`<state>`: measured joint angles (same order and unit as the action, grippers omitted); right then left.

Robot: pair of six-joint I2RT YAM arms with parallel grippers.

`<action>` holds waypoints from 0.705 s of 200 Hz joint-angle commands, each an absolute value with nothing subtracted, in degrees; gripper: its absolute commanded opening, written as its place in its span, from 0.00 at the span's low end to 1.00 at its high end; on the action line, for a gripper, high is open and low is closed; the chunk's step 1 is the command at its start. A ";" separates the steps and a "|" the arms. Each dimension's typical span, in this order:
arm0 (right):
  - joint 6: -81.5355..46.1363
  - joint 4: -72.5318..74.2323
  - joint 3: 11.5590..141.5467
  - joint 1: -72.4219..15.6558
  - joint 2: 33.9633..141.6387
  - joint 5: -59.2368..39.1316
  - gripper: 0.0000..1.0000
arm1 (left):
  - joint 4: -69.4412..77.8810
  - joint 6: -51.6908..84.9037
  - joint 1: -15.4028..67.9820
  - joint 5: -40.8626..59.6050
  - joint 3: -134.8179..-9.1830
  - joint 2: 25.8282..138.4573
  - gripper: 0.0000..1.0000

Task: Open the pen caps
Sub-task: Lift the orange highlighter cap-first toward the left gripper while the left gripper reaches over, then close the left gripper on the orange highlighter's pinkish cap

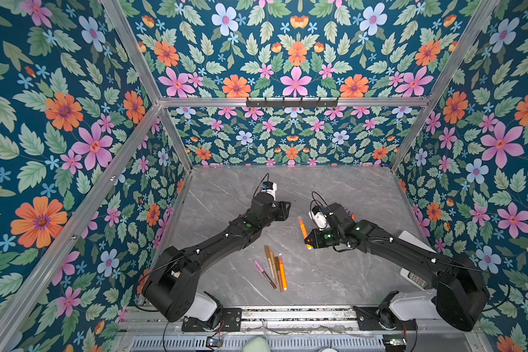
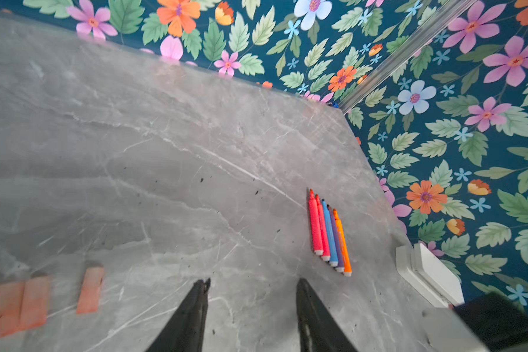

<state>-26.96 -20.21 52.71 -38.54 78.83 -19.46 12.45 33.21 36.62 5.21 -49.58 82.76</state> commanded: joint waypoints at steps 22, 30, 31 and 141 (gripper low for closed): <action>-23.89 -17.13 57.87 -38.53 82.32 -21.84 0.00 | 17.83 35.24 33.80 16.32 -45.37 80.51 0.55; -23.29 -18.98 59.80 -38.58 83.59 -21.89 0.00 | 18.63 35.73 33.67 18.74 -45.46 80.68 0.56; -23.20 -19.20 60.04 -38.58 83.72 -21.89 0.00 | 18.72 35.88 33.62 18.91 -45.54 80.72 0.57; -22.57 -21.73 59.94 -38.55 83.09 -18.02 0.00 | 31.97 49.79 33.03 39.28 -47.17 88.92 0.53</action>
